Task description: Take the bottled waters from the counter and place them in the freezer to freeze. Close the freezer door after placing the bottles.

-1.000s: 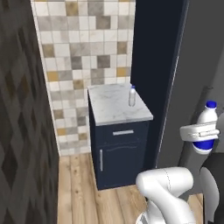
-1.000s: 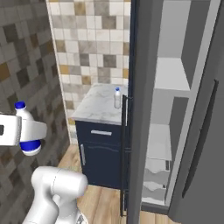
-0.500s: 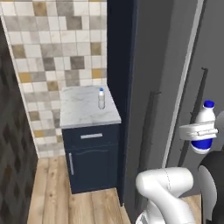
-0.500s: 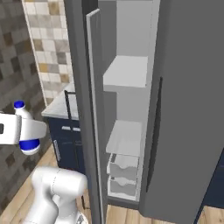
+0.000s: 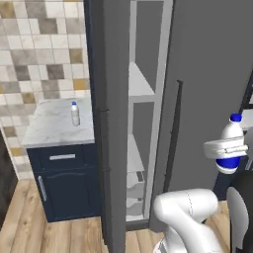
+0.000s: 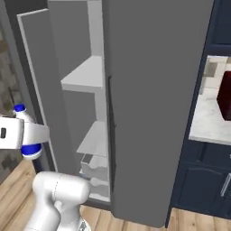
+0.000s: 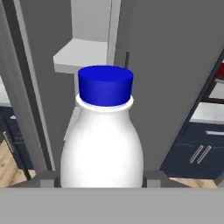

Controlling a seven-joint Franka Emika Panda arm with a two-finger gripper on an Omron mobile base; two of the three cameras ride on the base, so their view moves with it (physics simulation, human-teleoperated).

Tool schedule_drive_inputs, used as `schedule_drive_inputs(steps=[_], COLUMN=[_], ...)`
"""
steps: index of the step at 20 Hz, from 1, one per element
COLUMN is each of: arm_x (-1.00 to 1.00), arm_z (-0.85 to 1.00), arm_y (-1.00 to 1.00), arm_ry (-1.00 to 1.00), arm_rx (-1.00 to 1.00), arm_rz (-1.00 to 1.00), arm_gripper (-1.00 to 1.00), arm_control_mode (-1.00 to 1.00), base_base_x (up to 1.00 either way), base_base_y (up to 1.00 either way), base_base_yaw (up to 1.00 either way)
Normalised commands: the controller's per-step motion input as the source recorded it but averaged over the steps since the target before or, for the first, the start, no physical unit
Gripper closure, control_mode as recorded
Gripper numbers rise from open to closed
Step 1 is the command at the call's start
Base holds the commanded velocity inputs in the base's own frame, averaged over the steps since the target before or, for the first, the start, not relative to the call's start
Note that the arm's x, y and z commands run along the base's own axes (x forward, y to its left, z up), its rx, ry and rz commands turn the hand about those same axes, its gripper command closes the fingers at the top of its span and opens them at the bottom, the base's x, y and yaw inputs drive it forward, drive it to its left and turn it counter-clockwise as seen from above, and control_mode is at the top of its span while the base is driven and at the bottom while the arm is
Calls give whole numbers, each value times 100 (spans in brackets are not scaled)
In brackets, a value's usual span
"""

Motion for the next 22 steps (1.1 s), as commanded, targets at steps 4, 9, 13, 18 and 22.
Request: schedule_drive_inputs(steps=[4,9,13,18,22], arm_x=[0,0,0,0,0], arm_z=[0,0,0,0,0], arm_y=[0,0,0,0,0], arm_ry=[0,0,0,0,0], arm_rx=[0,0,0,0,0], arm_rz=[0,0,0,0,0], arm_gripper=[100,100,100,100,100], arm_control_mode=[100,100,100,100,100], base_base_x=[40,56,37,26,39], base_base_y=[-55,-39,-21,0,11], base_base_yaw=[22,27,18,5,0])
